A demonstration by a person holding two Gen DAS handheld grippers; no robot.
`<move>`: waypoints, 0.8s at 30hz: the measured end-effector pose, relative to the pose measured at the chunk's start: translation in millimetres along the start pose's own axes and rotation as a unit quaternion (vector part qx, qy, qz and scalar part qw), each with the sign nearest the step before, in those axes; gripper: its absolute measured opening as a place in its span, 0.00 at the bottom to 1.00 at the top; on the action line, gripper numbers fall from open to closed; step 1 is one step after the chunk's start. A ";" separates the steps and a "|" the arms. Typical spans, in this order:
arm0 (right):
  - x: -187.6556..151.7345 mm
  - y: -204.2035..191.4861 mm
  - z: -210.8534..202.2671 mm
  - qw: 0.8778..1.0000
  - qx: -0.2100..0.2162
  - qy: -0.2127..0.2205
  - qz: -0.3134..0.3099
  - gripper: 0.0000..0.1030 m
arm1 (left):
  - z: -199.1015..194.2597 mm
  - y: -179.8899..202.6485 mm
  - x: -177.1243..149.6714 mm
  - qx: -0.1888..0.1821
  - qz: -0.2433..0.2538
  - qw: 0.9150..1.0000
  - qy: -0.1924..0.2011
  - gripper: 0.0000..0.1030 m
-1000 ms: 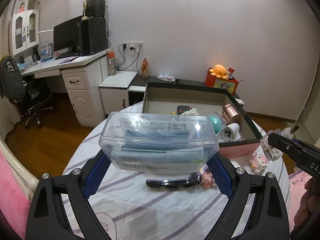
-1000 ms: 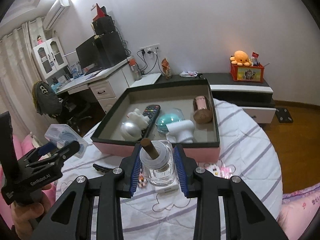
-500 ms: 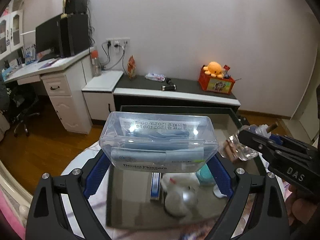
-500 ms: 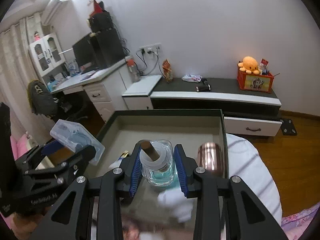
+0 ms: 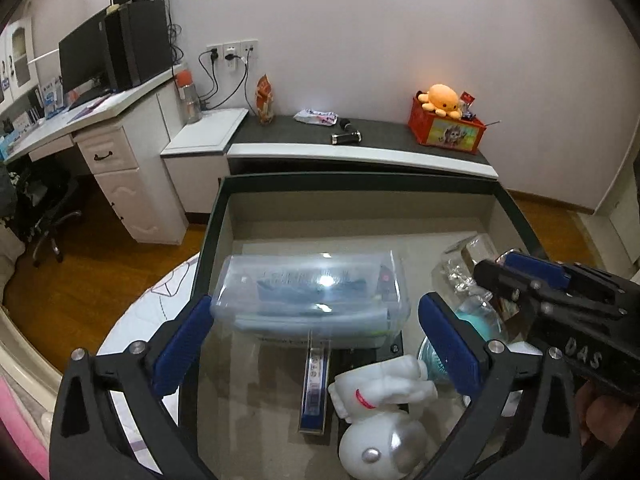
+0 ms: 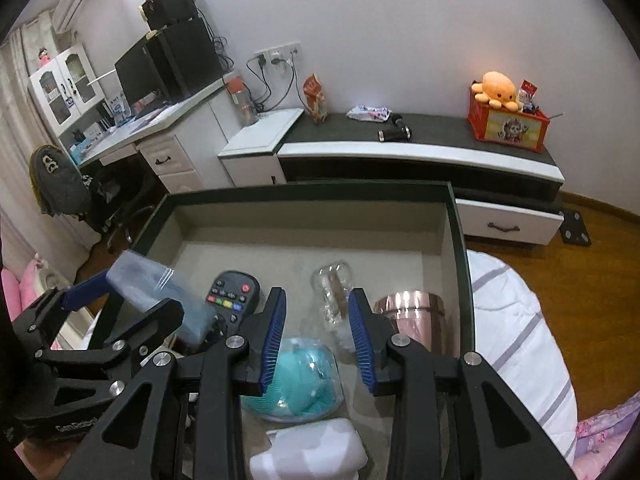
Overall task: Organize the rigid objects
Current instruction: 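Carry the floss case and glass bottle into the tray box and release both, then move both tools back toward the black hair clip and pink block figure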
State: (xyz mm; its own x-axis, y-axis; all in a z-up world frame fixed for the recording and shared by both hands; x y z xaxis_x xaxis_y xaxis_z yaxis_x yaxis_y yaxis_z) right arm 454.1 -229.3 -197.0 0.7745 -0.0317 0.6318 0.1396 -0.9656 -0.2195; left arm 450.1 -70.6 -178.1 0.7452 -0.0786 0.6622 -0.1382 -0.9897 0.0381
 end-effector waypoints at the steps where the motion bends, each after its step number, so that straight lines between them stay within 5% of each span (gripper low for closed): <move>1: -1.6 0.4 -1.9 1.000 -0.003 0.002 0.000 0.59 | -1.7 -1.3 -1.2 -0.002 -0.002 1.000 0.000 1.00; 8: -11.6 3.9 -35.5 0.999 -0.005 0.033 0.021 1.00 | -40.0 -14.2 -11.4 0.002 -0.024 0.999 0.030 1.00; 24: -67.7 -24.8 -174.4 0.991 0.004 0.128 0.031 1.00 | -195.9 -14.2 -73.2 0.021 -0.034 0.993 0.112 1.00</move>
State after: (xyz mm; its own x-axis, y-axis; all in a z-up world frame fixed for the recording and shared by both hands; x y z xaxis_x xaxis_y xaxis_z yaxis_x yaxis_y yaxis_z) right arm 290.6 -248.2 -104.8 0.5996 -0.1558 0.7850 0.1022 -0.9579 -0.2681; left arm 269.7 -27.3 -80.4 0.5873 0.0120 0.8093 -0.0618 -0.9963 0.0596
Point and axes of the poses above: each gripper's, at about its wrist camera, not at the fingertips, and z roughly the way its jaws point, y to its right, x to its top, the point moved 7 cm from there along z, roughly the way its jaws point
